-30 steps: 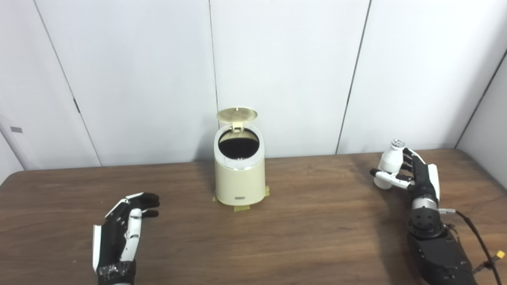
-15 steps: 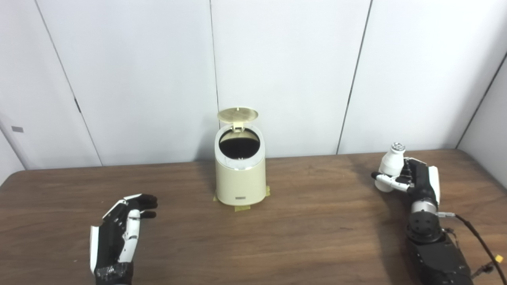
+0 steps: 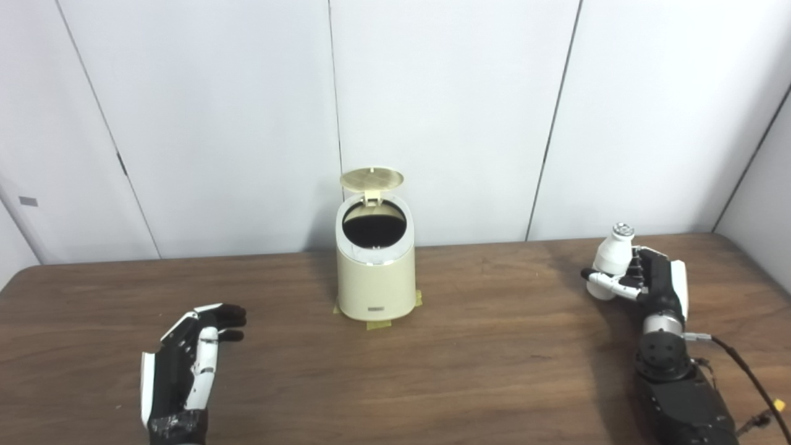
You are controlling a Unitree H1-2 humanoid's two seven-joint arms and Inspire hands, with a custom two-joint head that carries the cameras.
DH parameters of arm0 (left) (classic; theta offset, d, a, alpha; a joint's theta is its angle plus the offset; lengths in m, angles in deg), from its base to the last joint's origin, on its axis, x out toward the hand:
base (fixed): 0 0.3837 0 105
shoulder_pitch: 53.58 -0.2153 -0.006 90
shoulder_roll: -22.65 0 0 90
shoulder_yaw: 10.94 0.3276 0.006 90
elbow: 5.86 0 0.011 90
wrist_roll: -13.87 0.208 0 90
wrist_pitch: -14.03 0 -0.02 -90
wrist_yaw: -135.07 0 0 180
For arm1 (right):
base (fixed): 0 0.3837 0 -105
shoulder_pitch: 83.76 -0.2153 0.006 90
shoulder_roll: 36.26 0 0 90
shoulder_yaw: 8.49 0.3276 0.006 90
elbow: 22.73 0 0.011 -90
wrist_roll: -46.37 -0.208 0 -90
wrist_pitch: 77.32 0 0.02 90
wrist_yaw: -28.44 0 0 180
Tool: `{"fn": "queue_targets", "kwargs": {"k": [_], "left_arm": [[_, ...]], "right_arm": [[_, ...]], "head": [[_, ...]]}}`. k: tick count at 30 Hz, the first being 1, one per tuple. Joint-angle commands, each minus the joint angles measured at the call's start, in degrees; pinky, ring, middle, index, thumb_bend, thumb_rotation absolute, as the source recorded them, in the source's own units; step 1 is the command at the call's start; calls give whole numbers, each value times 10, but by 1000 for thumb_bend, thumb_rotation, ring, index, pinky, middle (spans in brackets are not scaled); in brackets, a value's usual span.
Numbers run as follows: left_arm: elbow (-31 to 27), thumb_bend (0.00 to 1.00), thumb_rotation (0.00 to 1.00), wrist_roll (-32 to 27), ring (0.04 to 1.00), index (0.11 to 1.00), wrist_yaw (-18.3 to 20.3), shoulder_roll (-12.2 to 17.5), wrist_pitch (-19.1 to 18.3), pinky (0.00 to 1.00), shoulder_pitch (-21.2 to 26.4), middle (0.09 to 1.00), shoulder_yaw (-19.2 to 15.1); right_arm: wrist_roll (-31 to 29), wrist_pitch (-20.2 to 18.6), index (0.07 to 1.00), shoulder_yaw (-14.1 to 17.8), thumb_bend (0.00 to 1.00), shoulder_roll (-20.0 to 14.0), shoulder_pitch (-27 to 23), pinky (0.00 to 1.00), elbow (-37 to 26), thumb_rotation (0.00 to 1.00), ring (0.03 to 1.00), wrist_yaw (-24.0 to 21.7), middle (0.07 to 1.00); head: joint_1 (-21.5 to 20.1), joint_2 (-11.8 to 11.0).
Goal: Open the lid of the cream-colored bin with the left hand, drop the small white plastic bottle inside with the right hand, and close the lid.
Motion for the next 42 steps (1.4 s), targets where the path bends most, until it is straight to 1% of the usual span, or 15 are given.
{"fn": "queue_targets", "kwargs": {"k": [1, 2, 3, 6, 8, 12, 15, 19, 24, 26, 32, 34, 35, 38, 42], "left_arm": [[-6, 144, 629, 1, 624, 584, 0, 0, 22, 566, 20, 618, 1], [-6, 144, 629, 0, 624, 584, 0, 0, 22, 568, 20, 618, 1], [-5, 143, 628, -2, 623, 583, 1, 0, 23, 568, 21, 616, 1], [-3, 142, 624, -5, 620, 583, 3, 1, 25, 570, 22, 614, 2], [-2, 143, 610, -9, 619, 584, 5, 0, 24, 570, 23, 614, 2], [-2, 145, 594, -1, 623, 584, 2, -3, 24, 577, 24, 614, 4], [-2, 149, 613, 5, 622, 584, -1, -5, 21, 575, 25, 614, 4], [6, 149, 618, 6, 623, 582, -2, -7, 26, 581, 29, 613, 5], [13, 143, 630, 10, 625, 585, -3, -10, 33, 582, 34, 616, 8], [13, 148, 631, 13, 624, 585, -6, -12, 32, 582, 34, 615, 9], [11, 142, 626, 23, 617, 583, -12, -20, 28, 576, 38, 608, 11], [12, 143, 624, 25, 621, 585, -12, -20, 28, 583, 39, 611, 11], [13, 141, 623, 26, 622, 585, -12, -21, 29, 585, 39, 611, 11], [15, 133, 618, 31, 619, 585, -13, -21, 33, 578, 41, 611, 12], [12, 133, 621, 31, 622, 583, -14, -25, 26, 586, 42, 611, 12]], "right_arm": [[1, 12, 461, -4, 520, -4, -11, 532, -7, 0, 560, -7, 533], [2, 22, 460, -5, 520, -3, -10, 547, -14, 0, 577, -9, 538], [0, 31, 463, -5, 521, -2, -10, 530, -19, 0, 565, -12, 535], [-7, 44, 477, -5, 525, 5, -6, 463, -49, 0, 500, -23, 504], [-12, 35, 493, -5, 519, 12, -1, 424, -91, 0, 443, -31, 501], [-5, 24, 493, -14, 519, 27, 11, 423, -180, 0, 442, -48, 489], [-8, 4, 493, -13, 519, 42, 11, 409, -232, 0, 430, -58, 492], [-25, 17, 486, -17, 518, 61, 7, 394, -284, 0, 435, -86, 494], [-15, -37, 478, -32, 517, 84, 7, 366, -371, 0, 430, -110, 505], [-9, -51, 471, -38, 518, 90, 7, 372, -393, 0, 437, -117, 505], [11, -130, 473, -60, 519, 121, 5, 388, -478, 0, 476, -133, 463], [21, -155, 484, -72, 520, 125, 3, 356, -502, 0, 451, -144, 469], [22, -161, 487, -76, 520, 128, 3, 347, -510, 0, 443, -151, 472], [13, -140, 487, -87, 519, 134, 3, 334, -513, 0, 431, -167, 484], [18, -131, 491, -97, 519, 147, -1, 334, -512, 0, 431, -174, 479]], "head": [[-1, -1], [-1, -1], [-2, -1], [-3, -2], [-3, -2], [-2, -2], [-1, -2], [0, -5], [3, -9], [4, -10], [5, -12], [5, -13], [5, -14], [7, -15], [8, -16]]}}
